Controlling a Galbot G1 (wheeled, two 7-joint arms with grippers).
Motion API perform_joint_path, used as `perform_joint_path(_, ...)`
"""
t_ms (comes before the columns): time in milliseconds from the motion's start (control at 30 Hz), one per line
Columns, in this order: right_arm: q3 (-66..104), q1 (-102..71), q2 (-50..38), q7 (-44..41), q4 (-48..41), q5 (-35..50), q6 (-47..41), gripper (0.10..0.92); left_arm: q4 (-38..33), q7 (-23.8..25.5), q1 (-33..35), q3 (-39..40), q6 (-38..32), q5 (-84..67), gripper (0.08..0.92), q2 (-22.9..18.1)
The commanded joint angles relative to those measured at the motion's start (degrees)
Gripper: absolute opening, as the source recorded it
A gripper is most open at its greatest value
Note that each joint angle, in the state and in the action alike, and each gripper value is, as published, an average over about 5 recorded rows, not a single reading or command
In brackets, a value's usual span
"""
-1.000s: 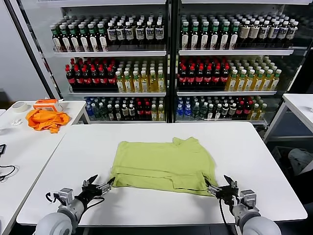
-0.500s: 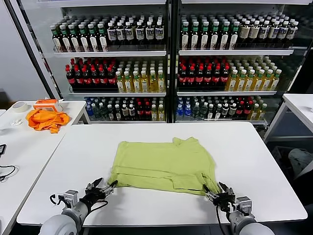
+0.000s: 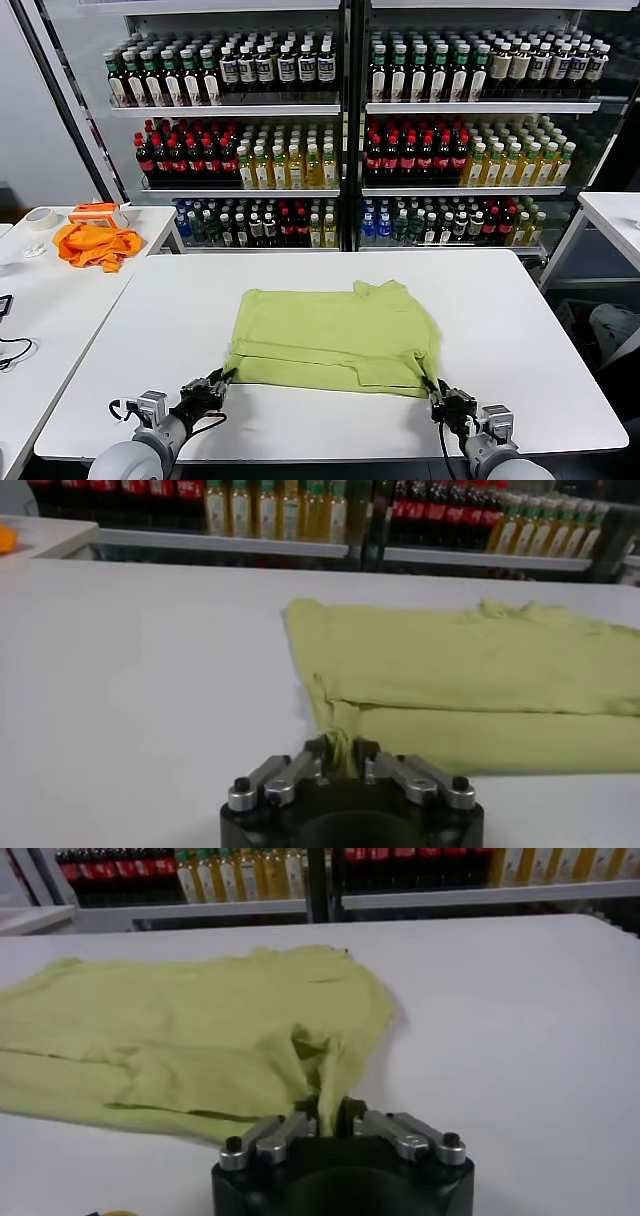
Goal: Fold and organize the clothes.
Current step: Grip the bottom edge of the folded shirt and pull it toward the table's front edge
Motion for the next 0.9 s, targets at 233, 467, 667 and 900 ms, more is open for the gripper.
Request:
perform_joint_path(233,3.1,-8.3,-2.0,1.2,10.0,0.4,-1.2,0.118,-9.5,0.1,11.1,-8.0,1.0,0.6,0.084,2.9)
perform_joint_path(467,5.0,-17.0,-2.2,2.8,15.0,-2.2,-1.8,0.118,-14.7,0.0,21.0,-12.6,1.2,0.7,0.082,3.9)
perform_joint_path(667,5.3,-21.5,-1.2,2.7,16.1,-5.6,-0.4,0.118,-16.9,0.0,26.4,-13.6,1.1,1.5,0.082,3.6)
perform_joint_path(900,6.0,-22.7,-1.1,0.6,16.2,-7.7,-3.0,0.122,-18.0,-0.3,27.7,-13.6,0.8,4.2,0.082,3.5)
